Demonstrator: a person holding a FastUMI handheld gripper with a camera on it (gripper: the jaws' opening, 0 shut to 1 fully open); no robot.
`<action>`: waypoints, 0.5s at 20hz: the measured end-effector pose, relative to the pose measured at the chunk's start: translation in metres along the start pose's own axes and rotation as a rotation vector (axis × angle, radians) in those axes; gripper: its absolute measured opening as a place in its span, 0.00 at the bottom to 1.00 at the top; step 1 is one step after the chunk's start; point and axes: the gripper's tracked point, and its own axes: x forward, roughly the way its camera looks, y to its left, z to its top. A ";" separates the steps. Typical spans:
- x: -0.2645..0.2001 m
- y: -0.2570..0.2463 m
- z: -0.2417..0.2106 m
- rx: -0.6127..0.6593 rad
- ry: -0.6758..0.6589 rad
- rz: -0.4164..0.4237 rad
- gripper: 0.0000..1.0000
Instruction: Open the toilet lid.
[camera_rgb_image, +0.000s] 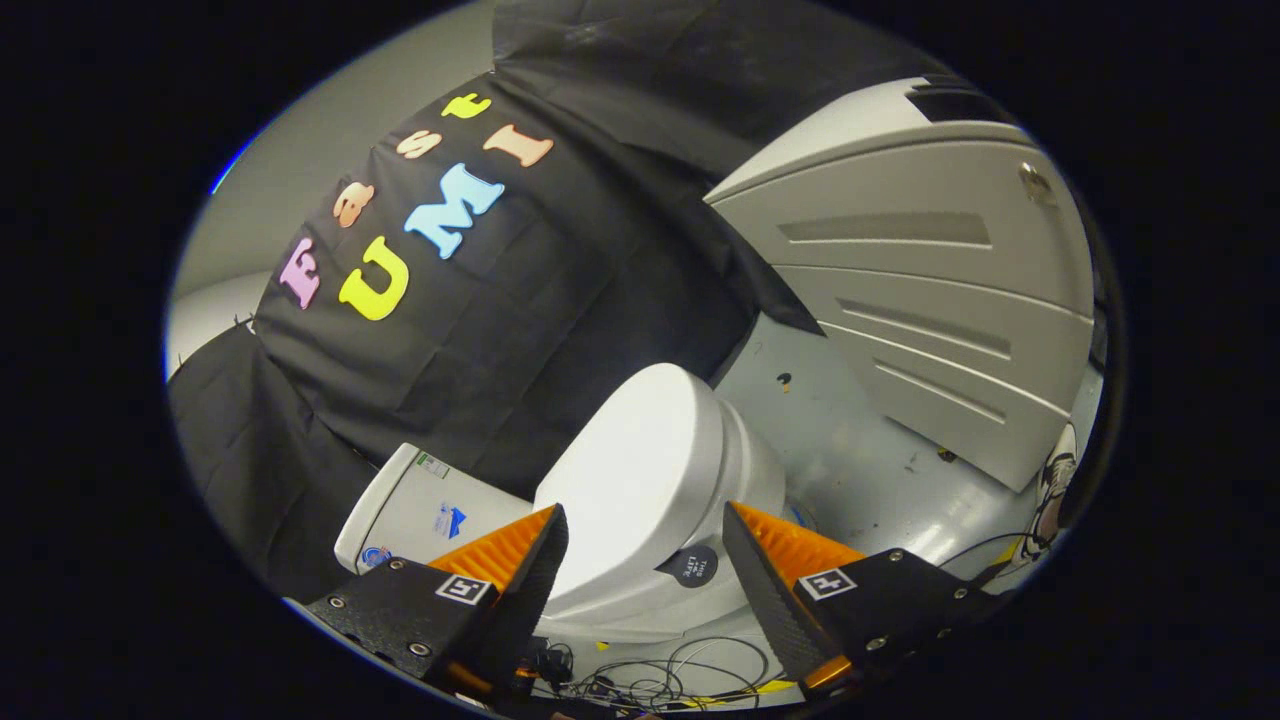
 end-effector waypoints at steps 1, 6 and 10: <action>0.005 -0.007 -0.011 0.021 0.011 -0.014 0.96; 0.024 -0.021 -0.049 0.200 0.058 -0.039 0.95; 0.041 -0.032 -0.062 0.313 0.057 -0.049 0.95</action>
